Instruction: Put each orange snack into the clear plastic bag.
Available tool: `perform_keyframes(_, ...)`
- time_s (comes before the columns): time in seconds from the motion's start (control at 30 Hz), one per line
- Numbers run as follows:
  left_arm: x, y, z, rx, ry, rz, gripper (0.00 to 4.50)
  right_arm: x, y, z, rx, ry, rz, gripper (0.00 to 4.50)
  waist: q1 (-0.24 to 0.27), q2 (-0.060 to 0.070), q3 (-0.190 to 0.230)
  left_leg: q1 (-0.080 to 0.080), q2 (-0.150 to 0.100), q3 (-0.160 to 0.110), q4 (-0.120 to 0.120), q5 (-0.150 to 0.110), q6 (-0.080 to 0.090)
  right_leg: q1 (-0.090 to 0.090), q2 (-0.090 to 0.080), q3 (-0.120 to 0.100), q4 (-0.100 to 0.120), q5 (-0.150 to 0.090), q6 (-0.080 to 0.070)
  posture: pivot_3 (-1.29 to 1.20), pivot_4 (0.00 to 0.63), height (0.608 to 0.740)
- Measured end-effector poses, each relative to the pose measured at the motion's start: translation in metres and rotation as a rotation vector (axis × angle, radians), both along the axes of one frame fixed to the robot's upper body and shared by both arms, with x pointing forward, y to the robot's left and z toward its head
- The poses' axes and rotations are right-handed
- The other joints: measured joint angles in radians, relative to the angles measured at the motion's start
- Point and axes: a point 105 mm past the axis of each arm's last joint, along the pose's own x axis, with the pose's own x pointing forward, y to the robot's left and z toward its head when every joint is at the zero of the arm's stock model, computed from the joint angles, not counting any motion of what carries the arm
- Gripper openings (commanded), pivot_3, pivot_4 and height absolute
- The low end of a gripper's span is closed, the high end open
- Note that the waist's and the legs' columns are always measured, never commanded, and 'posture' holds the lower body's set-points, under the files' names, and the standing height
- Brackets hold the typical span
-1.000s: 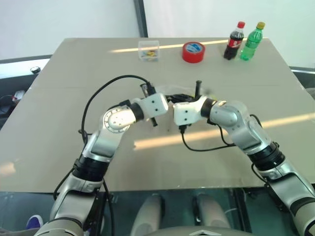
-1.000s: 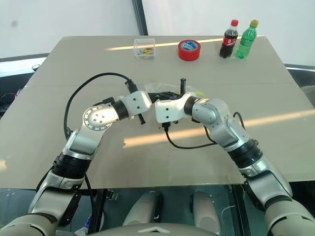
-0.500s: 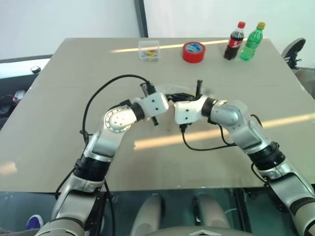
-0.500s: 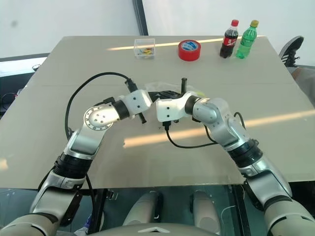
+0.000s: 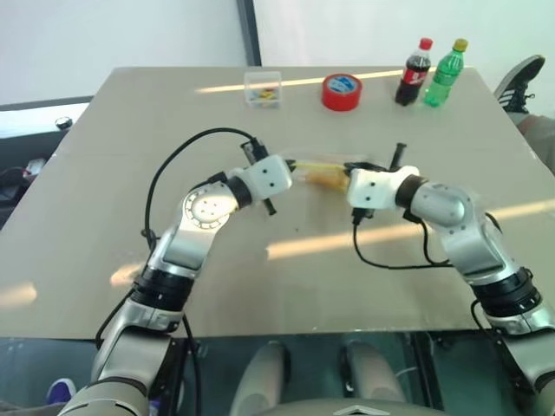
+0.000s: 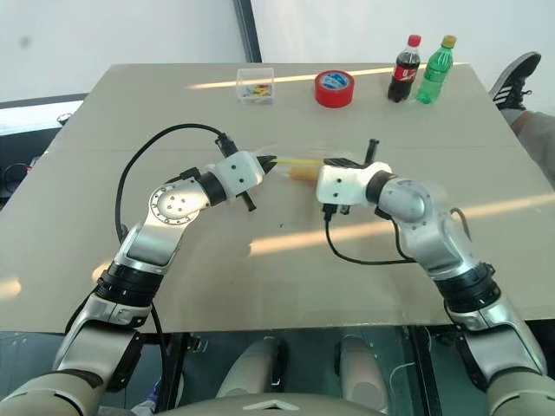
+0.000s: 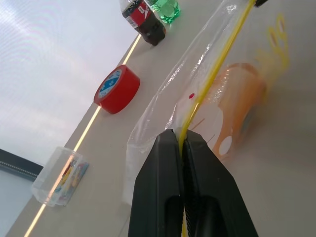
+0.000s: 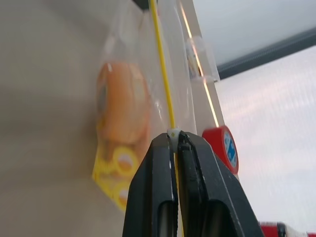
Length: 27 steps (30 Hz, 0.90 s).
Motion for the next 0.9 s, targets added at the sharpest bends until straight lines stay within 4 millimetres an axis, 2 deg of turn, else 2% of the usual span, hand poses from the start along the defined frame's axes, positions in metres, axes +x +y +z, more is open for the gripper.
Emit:
perform_keyframes(0.17, 0.001, 0.003, -0.001, 0.0, 0.0, 0.002, 0.0, 0.003, -0.03, 0.004, -0.014, -0.008, -0.083, 0.06, 0.0, 0.0, 0.0, 0.0, 0.0, 0.0, 0.0, 0.0, 0.0, 0.0, 0.0, 0.0, 0.0, 0.0, 0.0, 0.0, 0.15, 0.74)
perform_keyframes(0.3, 0.001, 0.005, 0.0, 0.001, -0.002, 0.007, 0.0, 0.004, -0.04, 0.007, -0.018, -0.011, -0.108, 0.06, -0.004, 0.0, 0.0, 0.0, 0.0, 0.001, 0.0, 0.0, 0.0, 0.0, 0.0, 0.0, 0.0, 0.0, 0.0, 0.0, 0.15, 0.74)
perform_keyframes(0.47, 0.003, 0.011, 0.003, -0.019, -0.004, 0.023, 0.0, 0.004, -0.039, 0.011, 0.036, 0.013, -0.103, 0.06, -0.004, 0.0, 0.0, 0.0, 0.0, 0.001, 0.0, 0.0, 0.0, 0.0, 0.0, 0.001, 0.0, 0.0, 0.0, 0.0, 0.15, 0.74)
perform_keyframes(0.57, 0.009, 0.016, 0.016, -0.073, -0.01, 0.046, 0.0, 0.006, -0.035, 0.029, 0.14, 0.052, -0.08, 0.06, -0.004, -0.001, 0.001, 0.0, 0.001, 0.0, 0.0, 0.0, 0.0, 0.0, 0.0, 0.0, 0.001, 0.0, 0.0, 0.0, 0.15, 0.74)
perform_keyframes(0.7, 0.02, 0.026, 0.062, -0.192, -0.073, 0.077, 0.0, -0.002, -0.026, 0.077, 0.287, 0.096, 0.027, 0.06, -0.003, -0.001, 0.001, -0.001, 0.001, -0.001, 0.0, 0.0, 0.0, 0.0, 0.0, -0.001, 0.0, 0.0, 0.0, 0.0, 0.15, 0.74)
perform_keyframes(0.77, 0.023, 0.031, 0.082, -0.255, -0.096, 0.088, 0.0, -0.008, -0.021, 0.092, 0.349, 0.149, 0.093, 0.06, -0.003, -0.001, 0.001, -0.001, 0.0, -0.001, 0.0, 0.0, 0.0, 0.0, 0.0, -0.001, -0.001, 0.0, 0.0, 0.0, 0.15, 0.74)
perform_keyframes(0.9, 0.034, 0.025, 0.077, -0.269, -0.057, 0.083, 0.0, 0.011, -0.029, 0.095, 0.37, 0.142, 0.043, 0.06, 0.0, -0.001, 0.001, 0.0, -0.001, 0.0, 0.001, 0.0, 0.0, 0.0, -0.001, -0.001, 0.0, 0.0, 0.0, 0.0, 0.15, 0.74)
